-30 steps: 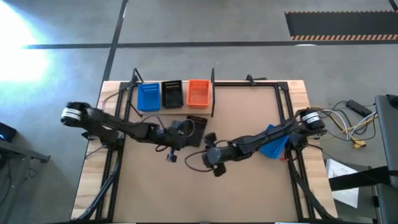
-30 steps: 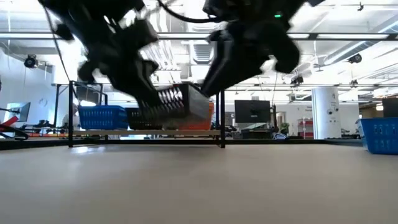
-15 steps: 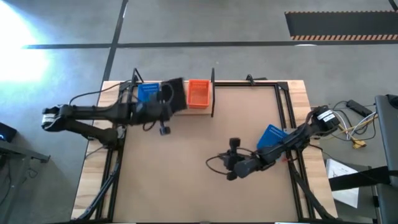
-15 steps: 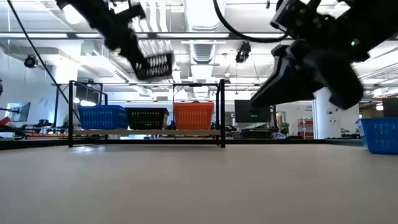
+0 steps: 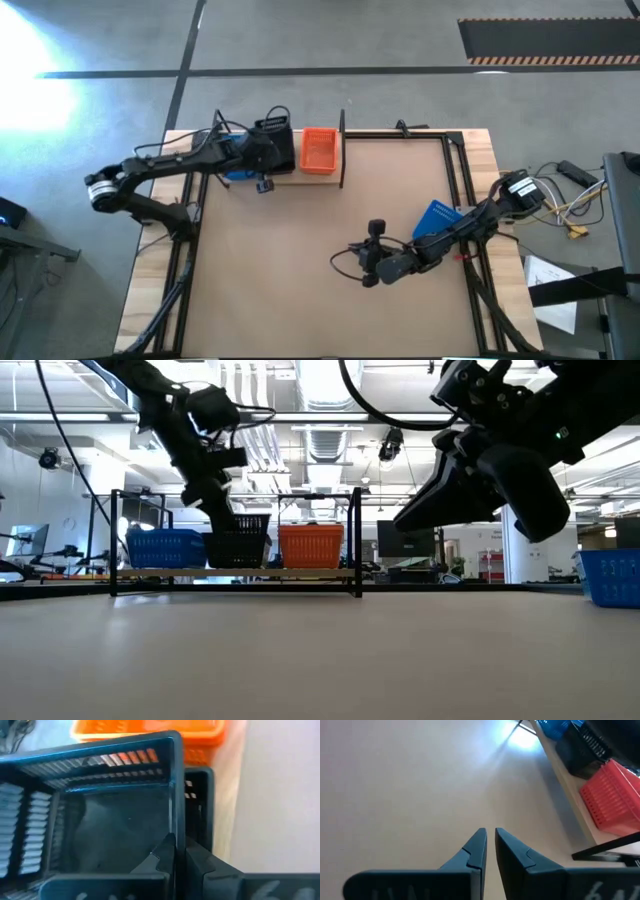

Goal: Stack baskets on shelf by color
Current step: Stack the black basket on top of the other black baskets on the shelf

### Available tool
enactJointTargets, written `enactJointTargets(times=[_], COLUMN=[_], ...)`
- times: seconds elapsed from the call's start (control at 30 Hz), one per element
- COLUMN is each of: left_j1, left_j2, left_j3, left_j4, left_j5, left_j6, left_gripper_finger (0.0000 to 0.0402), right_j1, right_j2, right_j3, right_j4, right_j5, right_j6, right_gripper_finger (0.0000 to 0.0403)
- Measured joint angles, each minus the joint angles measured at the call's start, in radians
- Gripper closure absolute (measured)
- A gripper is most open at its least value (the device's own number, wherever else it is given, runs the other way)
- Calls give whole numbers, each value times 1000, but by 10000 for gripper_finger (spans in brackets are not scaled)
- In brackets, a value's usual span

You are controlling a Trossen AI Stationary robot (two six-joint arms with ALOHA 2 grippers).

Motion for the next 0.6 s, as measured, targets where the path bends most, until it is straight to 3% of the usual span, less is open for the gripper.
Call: enactJointTargets(times=[0.3, 0.6], left_j1=[0, 1], left_j2=[0, -69], left_j3=[2, 2], left_j4=[-9, -43], left_j5=[48, 120], left_j6=[59, 59], left_gripper_finger=[396, 304], right_j1=[0, 0], right_j2=[0, 0], right_j3=[0, 0], right_j4=[0, -1], right_j5=[0, -1], right_j6=[2, 0], right_gripper_finger=[371, 371])
